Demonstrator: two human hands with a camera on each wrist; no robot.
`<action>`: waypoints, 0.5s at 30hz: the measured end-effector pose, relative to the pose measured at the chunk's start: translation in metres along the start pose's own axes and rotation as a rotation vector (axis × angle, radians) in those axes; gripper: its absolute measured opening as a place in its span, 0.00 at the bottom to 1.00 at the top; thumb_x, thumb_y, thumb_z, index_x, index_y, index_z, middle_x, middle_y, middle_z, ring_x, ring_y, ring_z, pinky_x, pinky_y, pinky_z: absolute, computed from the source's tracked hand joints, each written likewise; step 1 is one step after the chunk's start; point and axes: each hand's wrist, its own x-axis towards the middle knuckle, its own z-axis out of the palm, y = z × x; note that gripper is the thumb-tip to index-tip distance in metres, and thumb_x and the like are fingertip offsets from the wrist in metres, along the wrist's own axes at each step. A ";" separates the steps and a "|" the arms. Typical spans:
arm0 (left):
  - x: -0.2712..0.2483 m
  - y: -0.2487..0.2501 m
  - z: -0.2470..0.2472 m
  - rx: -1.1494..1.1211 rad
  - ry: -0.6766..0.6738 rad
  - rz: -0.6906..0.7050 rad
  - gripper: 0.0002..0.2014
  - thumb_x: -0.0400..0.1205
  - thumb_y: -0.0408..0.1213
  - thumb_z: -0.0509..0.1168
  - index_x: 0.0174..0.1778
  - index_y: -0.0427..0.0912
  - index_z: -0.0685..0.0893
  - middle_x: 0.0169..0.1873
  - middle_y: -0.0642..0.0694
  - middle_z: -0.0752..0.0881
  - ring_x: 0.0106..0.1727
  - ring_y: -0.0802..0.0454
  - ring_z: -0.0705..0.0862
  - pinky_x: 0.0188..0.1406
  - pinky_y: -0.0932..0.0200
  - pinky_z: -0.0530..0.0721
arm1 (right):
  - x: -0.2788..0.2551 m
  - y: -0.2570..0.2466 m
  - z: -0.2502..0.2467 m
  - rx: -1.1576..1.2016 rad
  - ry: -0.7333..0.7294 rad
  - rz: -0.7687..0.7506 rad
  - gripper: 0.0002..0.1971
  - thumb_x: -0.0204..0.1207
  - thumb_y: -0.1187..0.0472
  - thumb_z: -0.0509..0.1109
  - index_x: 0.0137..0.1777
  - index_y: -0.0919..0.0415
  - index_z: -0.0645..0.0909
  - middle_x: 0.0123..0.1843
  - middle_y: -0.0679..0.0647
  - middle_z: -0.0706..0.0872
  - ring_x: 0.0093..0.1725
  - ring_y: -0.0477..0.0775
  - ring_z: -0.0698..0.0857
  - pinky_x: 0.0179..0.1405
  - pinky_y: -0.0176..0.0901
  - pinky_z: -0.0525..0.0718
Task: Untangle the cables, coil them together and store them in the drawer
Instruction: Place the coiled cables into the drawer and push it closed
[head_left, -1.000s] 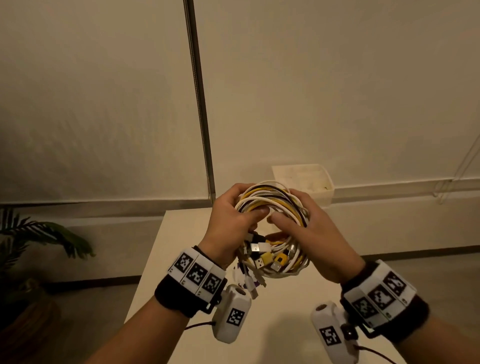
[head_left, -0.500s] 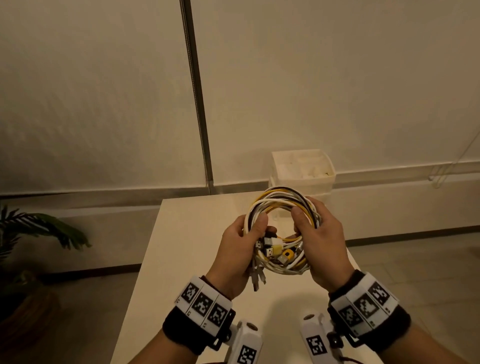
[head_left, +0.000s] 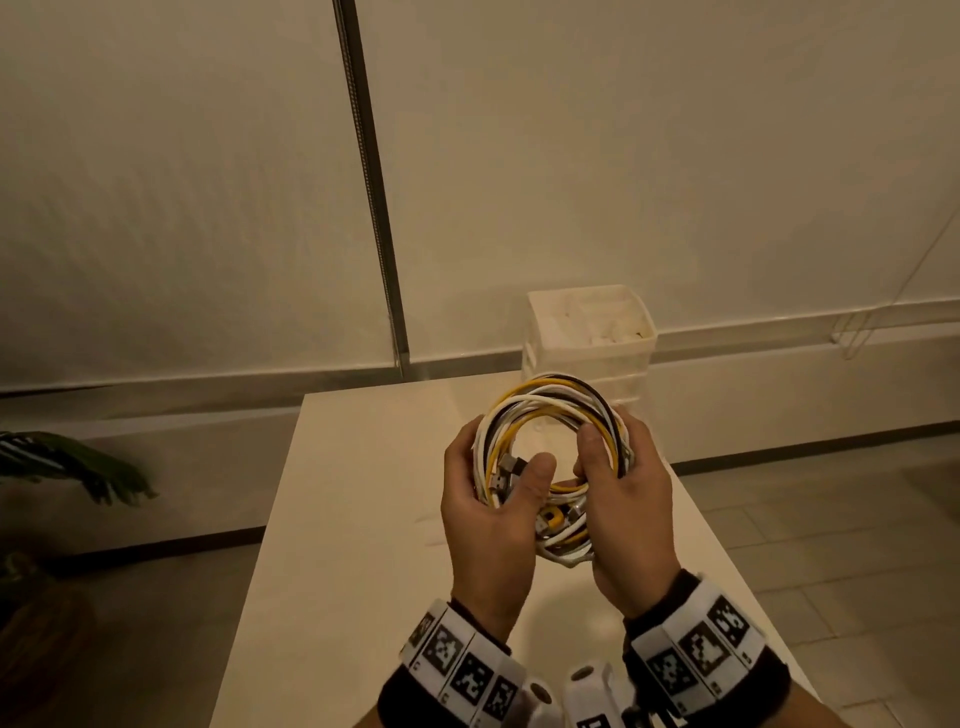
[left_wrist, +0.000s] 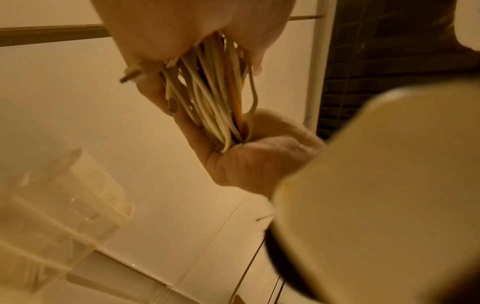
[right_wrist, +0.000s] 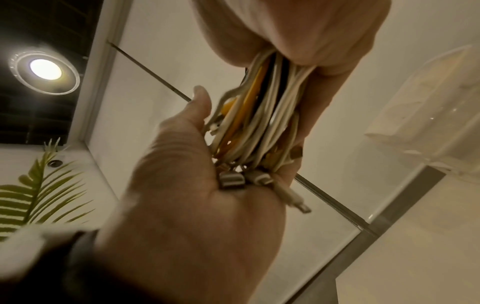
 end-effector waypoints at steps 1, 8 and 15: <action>0.003 -0.003 0.001 0.033 0.019 0.000 0.22 0.75 0.42 0.75 0.65 0.48 0.80 0.52 0.45 0.89 0.52 0.49 0.89 0.52 0.51 0.88 | -0.001 0.003 0.000 0.011 0.012 0.015 0.12 0.83 0.57 0.65 0.64 0.49 0.78 0.41 0.45 0.84 0.39 0.43 0.82 0.46 0.44 0.85; 0.017 -0.023 0.000 0.052 0.038 -0.152 0.06 0.85 0.35 0.64 0.53 0.44 0.87 0.38 0.40 0.87 0.37 0.46 0.84 0.41 0.46 0.86 | -0.003 0.006 -0.025 0.111 -0.205 0.319 0.12 0.83 0.56 0.64 0.64 0.43 0.77 0.50 0.58 0.84 0.51 0.61 0.84 0.53 0.58 0.86; 0.009 -0.065 -0.004 0.194 -0.133 -0.289 0.09 0.88 0.43 0.59 0.54 0.47 0.85 0.42 0.42 0.88 0.45 0.46 0.86 0.48 0.45 0.86 | 0.005 0.015 -0.085 -0.044 -0.482 0.507 0.13 0.85 0.59 0.59 0.66 0.49 0.77 0.56 0.66 0.83 0.52 0.61 0.87 0.47 0.61 0.90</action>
